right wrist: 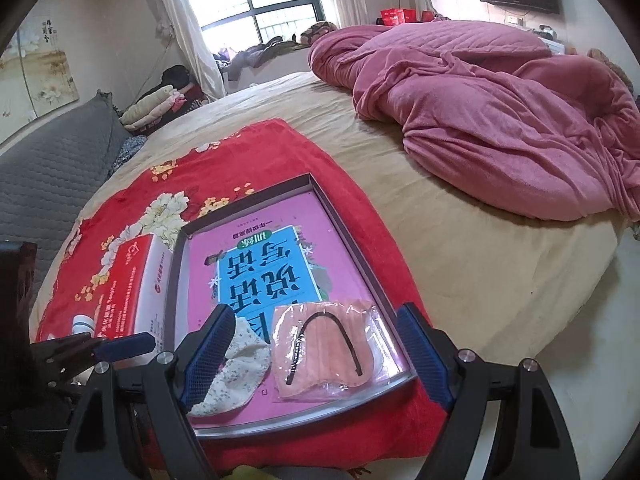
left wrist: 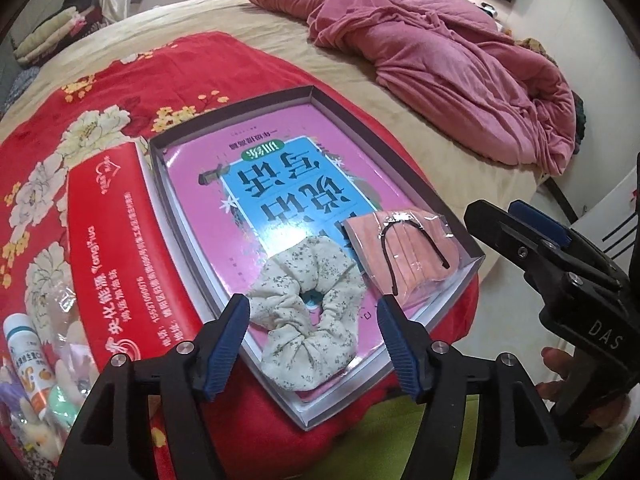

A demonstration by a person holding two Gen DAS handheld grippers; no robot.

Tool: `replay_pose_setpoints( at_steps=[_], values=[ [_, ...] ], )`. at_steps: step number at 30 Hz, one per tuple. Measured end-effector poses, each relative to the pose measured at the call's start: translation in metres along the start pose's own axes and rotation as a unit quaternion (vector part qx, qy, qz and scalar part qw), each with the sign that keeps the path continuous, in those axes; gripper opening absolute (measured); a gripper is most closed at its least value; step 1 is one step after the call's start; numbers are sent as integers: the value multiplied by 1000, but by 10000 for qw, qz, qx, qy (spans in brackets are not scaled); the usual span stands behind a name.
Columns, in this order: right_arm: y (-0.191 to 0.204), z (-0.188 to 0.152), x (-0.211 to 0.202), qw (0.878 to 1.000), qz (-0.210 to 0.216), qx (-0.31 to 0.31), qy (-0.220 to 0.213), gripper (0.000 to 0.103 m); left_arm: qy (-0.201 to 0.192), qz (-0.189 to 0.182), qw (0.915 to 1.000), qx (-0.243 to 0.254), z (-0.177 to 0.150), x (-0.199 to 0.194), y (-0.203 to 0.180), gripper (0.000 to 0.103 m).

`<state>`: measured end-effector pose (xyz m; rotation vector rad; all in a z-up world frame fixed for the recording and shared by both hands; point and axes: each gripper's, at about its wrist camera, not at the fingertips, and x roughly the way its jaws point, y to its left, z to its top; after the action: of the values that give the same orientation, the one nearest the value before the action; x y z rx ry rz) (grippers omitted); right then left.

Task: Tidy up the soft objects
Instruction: 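Lower both items onto the pink book and open both tools, then move both open tools back over the remaining pile of items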

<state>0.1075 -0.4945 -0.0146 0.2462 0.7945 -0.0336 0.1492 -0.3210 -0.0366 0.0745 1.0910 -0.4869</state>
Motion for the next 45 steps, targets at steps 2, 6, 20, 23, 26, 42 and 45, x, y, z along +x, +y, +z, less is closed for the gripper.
replay_pose_setpoints(
  at_steps=[2,6,20,23,26,42,45],
  values=[
    [1,1,-3,10000,-12,-5,-3,82,-59,9,10000,9,-1,-5,0,71],
    [5,1,-7,10000,-60,-20,-14,82,-179,34,9998,11,-2,-16,3,75],
    [23,4,-29,9999,-68,16,-157,82,-504,123,9986,-89,-10,-54,18,78],
    [27,4,-34,9998,-96,10,-188,82,-554,160,9983,-105,-12,-60,21,78],
    [29,5,-39,9997,-128,28,-225,82,-596,183,9980,-107,-15,-68,23,78],
    [57,12,-72,9988,-167,-42,-465,82,-839,306,9958,-213,-30,-114,46,79],
    [66,13,-78,9984,-201,-96,-514,82,-869,337,9953,-248,-33,-123,52,79]
  ],
)
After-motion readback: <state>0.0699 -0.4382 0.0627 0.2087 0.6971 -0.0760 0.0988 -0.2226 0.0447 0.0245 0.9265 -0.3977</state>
